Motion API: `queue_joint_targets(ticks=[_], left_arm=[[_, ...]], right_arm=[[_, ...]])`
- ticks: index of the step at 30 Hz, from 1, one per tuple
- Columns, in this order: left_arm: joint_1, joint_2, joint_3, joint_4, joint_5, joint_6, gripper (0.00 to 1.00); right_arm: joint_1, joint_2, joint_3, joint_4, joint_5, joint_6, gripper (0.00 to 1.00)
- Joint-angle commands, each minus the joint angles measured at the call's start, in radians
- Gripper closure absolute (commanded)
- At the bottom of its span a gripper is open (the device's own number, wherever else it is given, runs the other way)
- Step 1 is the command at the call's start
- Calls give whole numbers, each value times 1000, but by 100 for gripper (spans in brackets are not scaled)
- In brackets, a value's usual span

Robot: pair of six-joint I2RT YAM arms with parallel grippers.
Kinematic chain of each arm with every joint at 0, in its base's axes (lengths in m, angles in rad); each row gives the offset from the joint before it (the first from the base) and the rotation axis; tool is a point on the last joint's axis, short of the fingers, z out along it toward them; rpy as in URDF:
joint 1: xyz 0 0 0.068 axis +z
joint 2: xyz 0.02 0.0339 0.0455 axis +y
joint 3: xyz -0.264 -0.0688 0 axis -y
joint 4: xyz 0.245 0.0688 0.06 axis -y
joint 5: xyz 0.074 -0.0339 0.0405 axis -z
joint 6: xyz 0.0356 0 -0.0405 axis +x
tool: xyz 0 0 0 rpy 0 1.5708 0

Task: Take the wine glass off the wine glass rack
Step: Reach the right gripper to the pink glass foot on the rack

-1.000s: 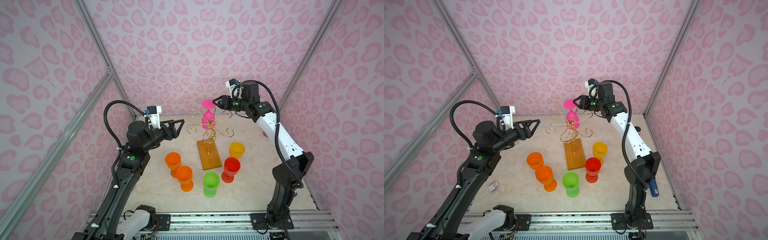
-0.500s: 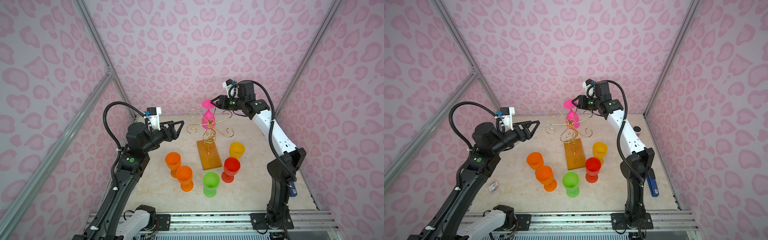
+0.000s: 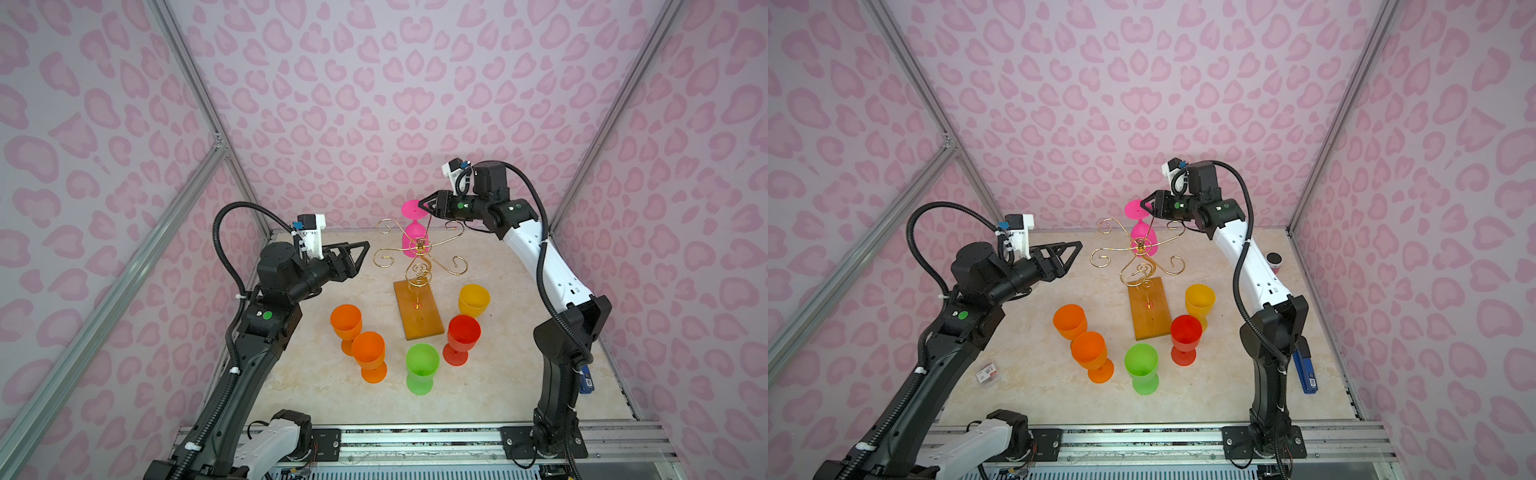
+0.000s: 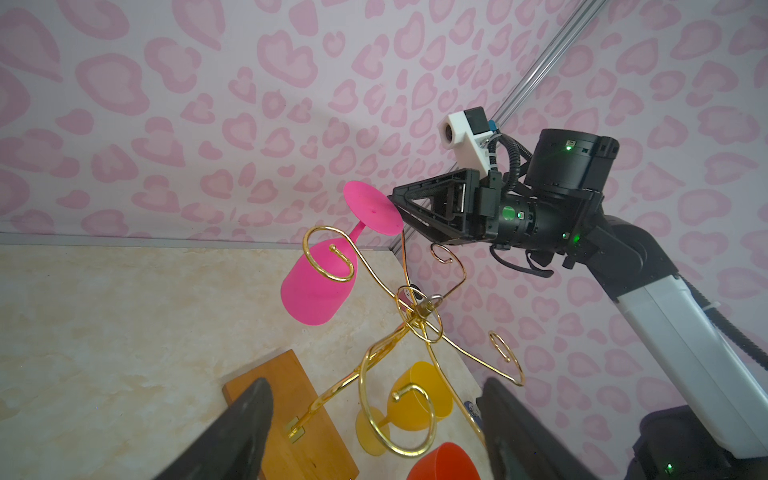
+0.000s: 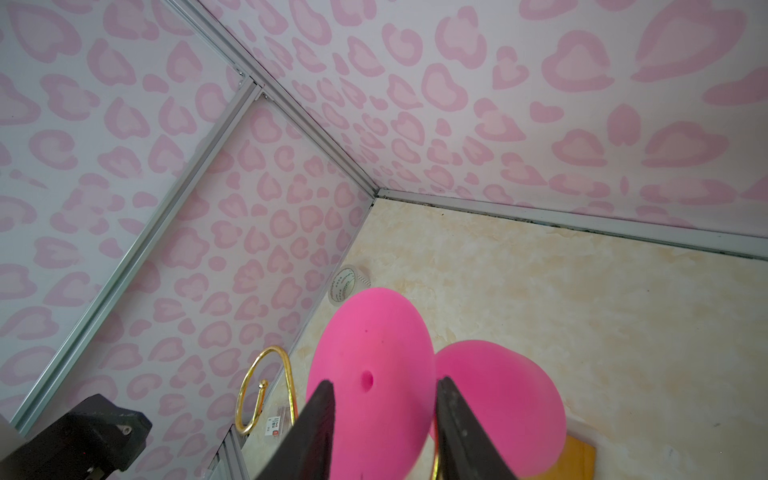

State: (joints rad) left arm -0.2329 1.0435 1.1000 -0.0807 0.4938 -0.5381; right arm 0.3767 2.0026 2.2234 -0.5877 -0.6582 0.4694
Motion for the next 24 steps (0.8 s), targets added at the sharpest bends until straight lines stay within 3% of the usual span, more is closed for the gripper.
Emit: queue_joint_targets(ticks=[1,13,24], left_arm=[[1,5,11,13,9,13,20],[1,10,9,12,12,13,20],[0,15,5,10,11,15,21]], right_arm=[[3,-1,-5,33,-39,15,61],[5,-18,-45,90,-85,53,66],[5,-30,-76,92,-96,61,83]])
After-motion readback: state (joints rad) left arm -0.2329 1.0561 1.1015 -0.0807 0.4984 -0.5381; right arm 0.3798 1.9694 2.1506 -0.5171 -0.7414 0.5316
